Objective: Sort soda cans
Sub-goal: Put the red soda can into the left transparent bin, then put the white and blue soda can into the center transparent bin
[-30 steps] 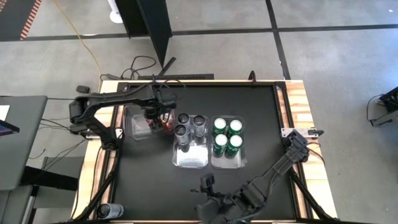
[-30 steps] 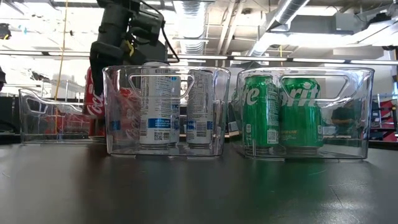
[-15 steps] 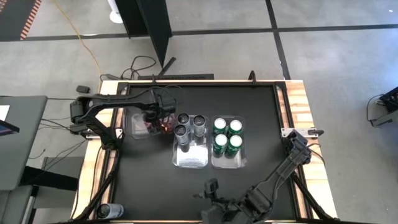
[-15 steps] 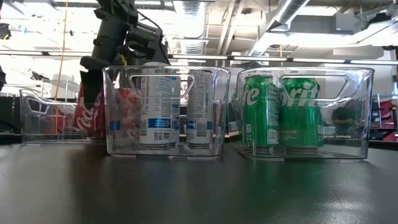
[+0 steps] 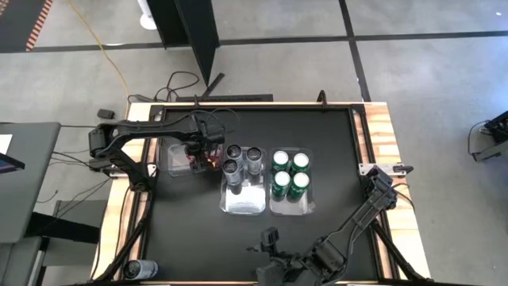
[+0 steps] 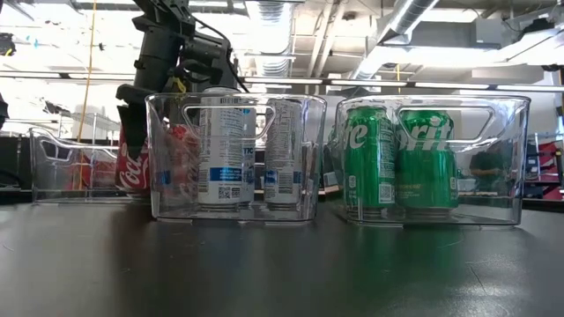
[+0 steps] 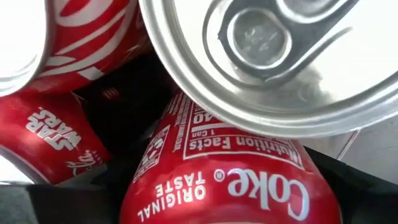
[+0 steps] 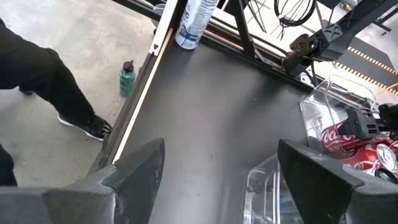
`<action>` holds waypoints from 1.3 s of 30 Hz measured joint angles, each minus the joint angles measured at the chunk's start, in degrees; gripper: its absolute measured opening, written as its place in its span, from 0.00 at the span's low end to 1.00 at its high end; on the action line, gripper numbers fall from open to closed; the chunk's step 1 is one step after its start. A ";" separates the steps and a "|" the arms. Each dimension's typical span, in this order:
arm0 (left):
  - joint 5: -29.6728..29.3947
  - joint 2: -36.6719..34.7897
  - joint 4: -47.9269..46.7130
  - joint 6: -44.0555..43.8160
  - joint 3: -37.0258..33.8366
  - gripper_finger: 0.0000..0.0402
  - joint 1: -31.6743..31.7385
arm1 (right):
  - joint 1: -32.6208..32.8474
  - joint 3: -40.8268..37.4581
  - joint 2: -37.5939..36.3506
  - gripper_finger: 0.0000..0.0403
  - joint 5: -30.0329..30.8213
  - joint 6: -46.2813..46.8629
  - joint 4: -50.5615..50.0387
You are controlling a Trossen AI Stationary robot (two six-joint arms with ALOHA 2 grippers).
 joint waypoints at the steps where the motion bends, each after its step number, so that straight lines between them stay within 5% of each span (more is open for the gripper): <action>1: 0.06 0.00 -0.04 0.04 0.00 0.80 0.00 | -0.03 0.00 0.00 0.82 0.00 0.14 0.00; 22: -0.34 -0.91 -7.09 0.92 2.34 0.89 -0.05 | -0.25 -0.02 0.00 0.82 -0.02 0.41 0.05; 39: -0.59 -18.05 -15.60 -8.26 12.64 0.89 -7.58 | -1.13 -0.02 0.00 0.82 -0.07 -0.29 0.88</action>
